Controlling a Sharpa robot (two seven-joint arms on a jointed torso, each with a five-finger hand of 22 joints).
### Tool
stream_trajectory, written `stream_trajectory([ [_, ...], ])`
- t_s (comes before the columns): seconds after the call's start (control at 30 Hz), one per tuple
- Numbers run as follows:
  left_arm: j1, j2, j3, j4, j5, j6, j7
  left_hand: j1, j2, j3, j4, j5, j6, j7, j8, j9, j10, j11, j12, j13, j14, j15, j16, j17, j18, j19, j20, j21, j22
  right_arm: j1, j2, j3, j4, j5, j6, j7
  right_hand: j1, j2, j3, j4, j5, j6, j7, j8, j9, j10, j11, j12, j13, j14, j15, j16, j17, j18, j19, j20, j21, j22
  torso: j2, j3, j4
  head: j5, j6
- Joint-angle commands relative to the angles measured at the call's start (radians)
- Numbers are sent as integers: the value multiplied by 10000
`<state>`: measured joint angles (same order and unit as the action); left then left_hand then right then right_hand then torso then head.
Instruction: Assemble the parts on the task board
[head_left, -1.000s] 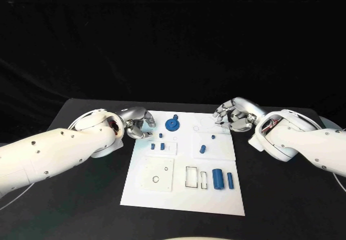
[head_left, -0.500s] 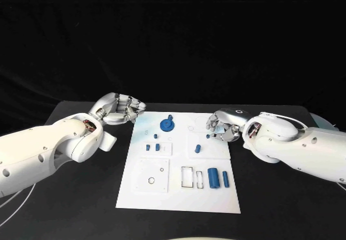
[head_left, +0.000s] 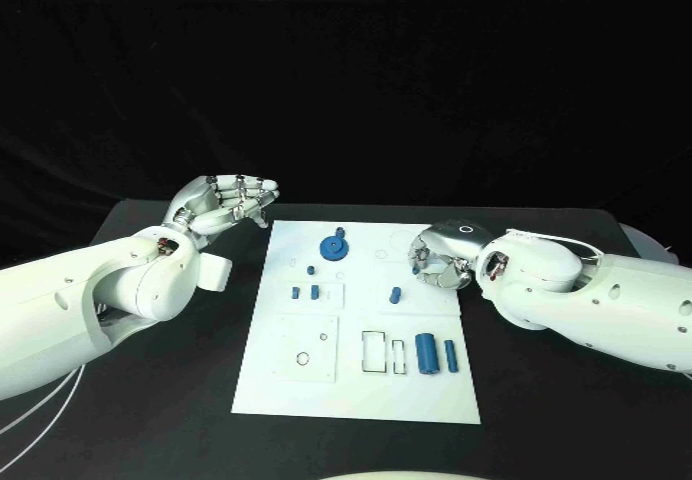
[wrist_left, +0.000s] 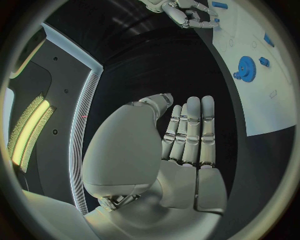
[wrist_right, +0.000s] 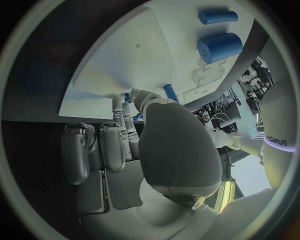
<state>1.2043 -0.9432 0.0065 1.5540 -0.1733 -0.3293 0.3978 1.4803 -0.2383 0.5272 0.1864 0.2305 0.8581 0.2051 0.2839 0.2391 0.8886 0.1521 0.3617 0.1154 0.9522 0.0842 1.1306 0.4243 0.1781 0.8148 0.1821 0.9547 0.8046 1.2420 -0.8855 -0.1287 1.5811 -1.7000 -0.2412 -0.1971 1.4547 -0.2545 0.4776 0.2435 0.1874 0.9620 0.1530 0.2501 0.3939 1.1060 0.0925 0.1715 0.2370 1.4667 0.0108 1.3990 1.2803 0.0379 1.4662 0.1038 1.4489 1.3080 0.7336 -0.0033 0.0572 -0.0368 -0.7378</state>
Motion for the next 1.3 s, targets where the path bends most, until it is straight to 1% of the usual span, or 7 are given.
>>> stream_trajectory([
  [0.03, 9, -6, 5, 16, 567, -116, 329, -18, 91, 42, 30, 26, 74, 20, -8, 11, 66, 0, 62, 11, -49, -36, -51, -16, 69, 15, -39, -68, -16, -21, 30, -1, 28, -391, 165, -168, 62, 73, 167, -44, -143, 119, 13, -27, 14, 139, -19, -68, -65, 427, 14, 66, 17, -95, 457, 66, 86, 1996, 2, 12, 2, -17, -26],
  [0.3, 9, -14, 4, 2, 630, -165, 279, 1, 103, 62, 16, 29, 87, 14, -3, 19, 74, -8, 89, 13, -32, -46, -48, -30, 72, 37, -47, -72, -21, -45, 97, -1, 3, -477, 296, -254, 162, 197, 555, -300, -141, 389, -61, 31, 66, 495, -114, -101, -138, 433, -69, 75, 7, -145, 564, 25, 292, 2121, 3, 14, 7, -46, -53],
  [0.43, 10, -16, 4, 9, 637, -171, 254, 11, 106, 71, 8, 29, 91, 14, -1, 22, 73, -10, 99, 12, -24, -50, -47, -36, 72, 47, -52, -73, -23, -61, 153, -2, -29, -564, 431, -324, 148, 228, 663, -386, -148, 473, -83, 51, 88, 598, -142, -125, -157, 437, -94, 81, 11, -159, 593, 9, 348, 2155, 9, 15, -5, -85, -86],
  [0.8, 11, -17, 4, 35, 642, -180, 161, 11, 106, 72, 7, 28, 91, 14, -1, 23, 73, -10, 99, 12, -23, -50, -47, -37, 72, 48, -52, -73, -23, -167, 344, -7, -81, -996, 737, -570, 89, 217, 712, -438, -181, 523, -97, 59, 103, 661, -154, -155, -176, 435, -108, 75, -6, -170, 617, -3, 396, 2184, 2, 18, 13, -120, -127],
  [0.93, 11, -21, 4, 37, 646, -181, 140, 14, 105, 75, 3, 27, 97, 14, 2, 26, 69, -10, 104, 12, -19, -52, -47, -41, 72, 54, -54, -74, -24, -199, 369, -9, -68, -1134, 811, -661, 53, 214, 736, -461, -211, 551, -108, 65, 112, 694, -163, -172, -185, 436, -115, 78, -4, -177, 630, -8, 420, 2198, -5, 16, 3, -120, -152],
  [1.13, 11, -19, 4, 29, 736, -168, 120, 14, 105, 75, 3, 27, 97, 14, 2, 26, 69, -10, 104, 12, -19, -52, -47, -41, 72, 54, -54, -74, -24, -231, 390, -11, -2, -1358, 812, -795, -12, 240, 818, -549, -251, 665, -156, 101, 147, 823, -206, -199, -203, 439, -156, 83, -4, -199, 677, -28, 511, 2251, -4, 13, -4, -138, -158],
  [1.3, 11, -12, 3, 27, 834, -104, 74, 8, 97, 76, 2, 24, 106, 18, 6, 31, 57, -8, 113, 9, -15, -52, -51, -53, 71, 66, -59, -78, -28, -253, 390, -11, 72, -1525, 587, -894, -24, 335, 917, -656, -270, 773, -196, 144, 186, 950, -248, -215, -212, 448, -192, 102, 18, -220, 722, -56, 596, 2300, -1, 20, -1, -154, -163],
])
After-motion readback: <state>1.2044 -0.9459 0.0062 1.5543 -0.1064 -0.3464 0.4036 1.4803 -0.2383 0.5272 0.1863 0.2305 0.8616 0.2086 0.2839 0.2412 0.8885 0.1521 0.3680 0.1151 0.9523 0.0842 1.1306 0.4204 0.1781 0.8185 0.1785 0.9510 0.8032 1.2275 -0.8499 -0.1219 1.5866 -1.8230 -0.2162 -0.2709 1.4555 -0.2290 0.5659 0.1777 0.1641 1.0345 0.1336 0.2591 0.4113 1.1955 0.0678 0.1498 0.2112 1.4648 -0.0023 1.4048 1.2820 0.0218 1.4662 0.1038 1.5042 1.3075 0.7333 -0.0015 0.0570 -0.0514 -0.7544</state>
